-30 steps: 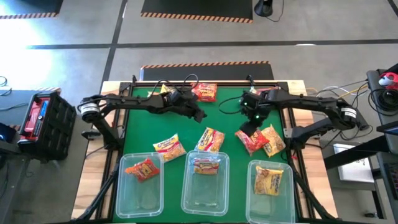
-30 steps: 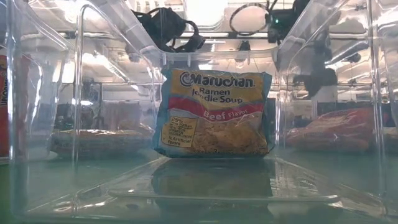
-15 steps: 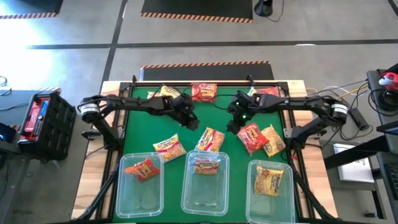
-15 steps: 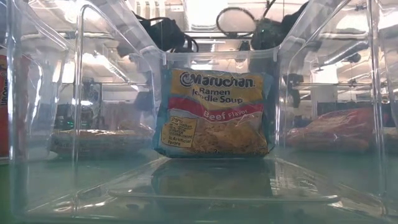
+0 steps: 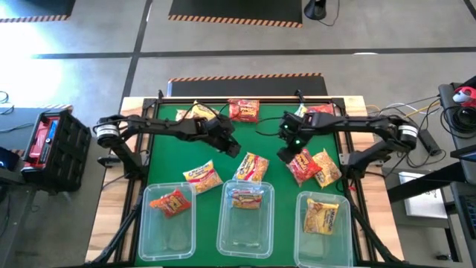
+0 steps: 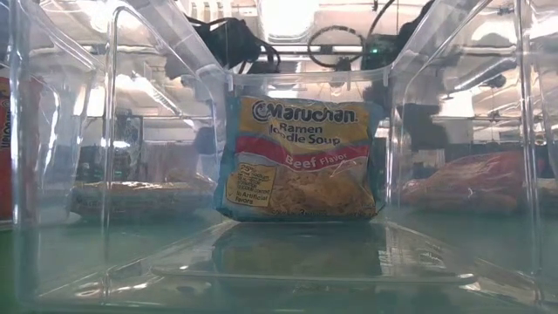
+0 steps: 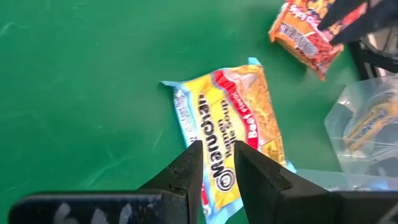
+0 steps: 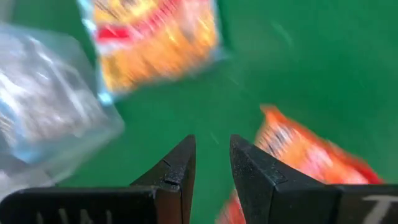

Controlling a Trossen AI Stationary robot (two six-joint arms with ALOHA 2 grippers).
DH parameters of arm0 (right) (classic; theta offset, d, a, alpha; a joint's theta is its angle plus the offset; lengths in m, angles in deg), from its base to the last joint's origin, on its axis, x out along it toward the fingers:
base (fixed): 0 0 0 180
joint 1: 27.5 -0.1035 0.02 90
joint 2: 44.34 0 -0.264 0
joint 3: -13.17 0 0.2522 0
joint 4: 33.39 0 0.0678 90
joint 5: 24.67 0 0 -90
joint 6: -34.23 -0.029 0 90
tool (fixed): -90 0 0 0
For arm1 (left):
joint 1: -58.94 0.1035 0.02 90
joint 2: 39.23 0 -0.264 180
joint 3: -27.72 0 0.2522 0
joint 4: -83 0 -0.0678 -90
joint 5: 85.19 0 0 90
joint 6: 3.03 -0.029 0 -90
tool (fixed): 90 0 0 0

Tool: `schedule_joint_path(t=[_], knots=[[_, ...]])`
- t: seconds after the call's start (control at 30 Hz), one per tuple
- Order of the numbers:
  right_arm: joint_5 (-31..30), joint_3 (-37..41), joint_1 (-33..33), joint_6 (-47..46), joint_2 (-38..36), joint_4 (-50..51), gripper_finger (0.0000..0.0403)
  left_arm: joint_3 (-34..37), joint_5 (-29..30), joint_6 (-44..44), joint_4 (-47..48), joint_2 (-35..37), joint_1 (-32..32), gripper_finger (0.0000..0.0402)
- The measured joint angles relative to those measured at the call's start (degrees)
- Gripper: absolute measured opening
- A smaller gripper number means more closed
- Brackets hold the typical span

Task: Sort Maruchan noodles
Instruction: Put the orange noodle pack into the left transparent bin

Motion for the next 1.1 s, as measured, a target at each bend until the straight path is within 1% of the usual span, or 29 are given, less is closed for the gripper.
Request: schedule_joint_path(t=[0.07,0.13,0.27,0.47,0.6,0.73,0.97,1.1], knots=[[-2.6,0.1,0.0,-0.7,-1.7,4.6,0.0087,0.0,0.0,0.0,-1.1,0.0,-0.4,0.0074],[-3.8,0.1,0.0,-1.5,-3.2,7.3,0.0087,0.0,0.0,0.0,-3.0,0.0,-0.7,0.0074],[-3.7,0.1,-0.6,-2.9,-4.2,10.8,0.0086,0.0,0.0,0.4,-7.0,-0.3,-1.0,0.0074],[-4.0,0.4,-2.2,-2.2,-3.2,18.2,0.0086,0.0,0.0,1.1,-8.4,-1.6,-1.0,0.0074],[-6.4,0.8,-2.4,-1.4,-3.1,18.4,0.0086,0.0,0.0,1.2,-8.5,-2.4,-1.1,0.0074],[-10.9,2.3,-2.4,-1.3,-3.1,18.4,0.0086,0.0,0.0,1.8,-8.5,-2.6,-1.1,0.0074],[-12.0,4.4,-2.4,-0.5,-3.1,17.1,0.0086,0.0,0.0,2.6,-9.5,-2.6,-1.1,0.0074],[-12.4,5.3,-2.4,0.1,-3.1,11.9,0.0086,0.0,0.0,3.4,-9.9,-2.6,-1.1,0.0074]])
